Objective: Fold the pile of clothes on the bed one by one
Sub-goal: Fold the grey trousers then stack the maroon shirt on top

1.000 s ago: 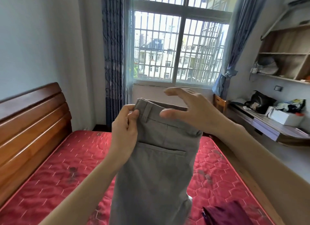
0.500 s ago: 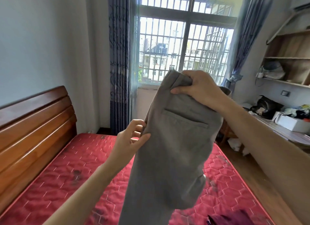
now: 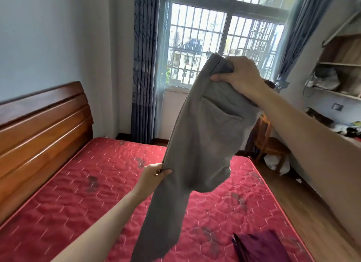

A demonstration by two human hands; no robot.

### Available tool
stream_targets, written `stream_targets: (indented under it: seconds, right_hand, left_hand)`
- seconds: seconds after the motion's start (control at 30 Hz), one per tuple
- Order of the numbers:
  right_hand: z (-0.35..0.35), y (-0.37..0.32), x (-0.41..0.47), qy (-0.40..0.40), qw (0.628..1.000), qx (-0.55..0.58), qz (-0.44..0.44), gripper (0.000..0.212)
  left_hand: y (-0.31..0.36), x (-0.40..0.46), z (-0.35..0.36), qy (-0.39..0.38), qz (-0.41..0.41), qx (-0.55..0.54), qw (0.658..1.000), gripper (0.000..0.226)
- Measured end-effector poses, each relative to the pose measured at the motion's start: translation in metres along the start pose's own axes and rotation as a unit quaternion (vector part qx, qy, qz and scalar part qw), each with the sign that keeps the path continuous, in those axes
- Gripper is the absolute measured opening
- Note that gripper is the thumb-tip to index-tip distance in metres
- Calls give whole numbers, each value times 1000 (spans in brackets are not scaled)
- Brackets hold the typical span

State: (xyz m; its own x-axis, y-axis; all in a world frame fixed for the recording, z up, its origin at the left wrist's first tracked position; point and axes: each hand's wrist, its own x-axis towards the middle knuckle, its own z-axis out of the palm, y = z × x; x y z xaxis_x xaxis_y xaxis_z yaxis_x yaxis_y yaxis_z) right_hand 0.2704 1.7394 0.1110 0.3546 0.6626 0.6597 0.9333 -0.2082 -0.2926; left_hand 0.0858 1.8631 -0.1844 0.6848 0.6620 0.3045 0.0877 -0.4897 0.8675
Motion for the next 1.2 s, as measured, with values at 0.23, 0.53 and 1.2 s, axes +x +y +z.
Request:
stream_targets:
  seconds: [0.23,0.53,1.2]
  right_hand:
    - [11,-18,13,-28,998,64,6,32]
    - [164,-17,4,-156,978,117,71,39]
    - [692,201,-11,-354,926,80,106,20]
  left_hand:
    - [10,-70,-73,-8,0,-95,995,27]
    - [-109,-102,-103,-10,-166,-130,977,10]
    - [-524,28,20,93,-338,103,931,8]
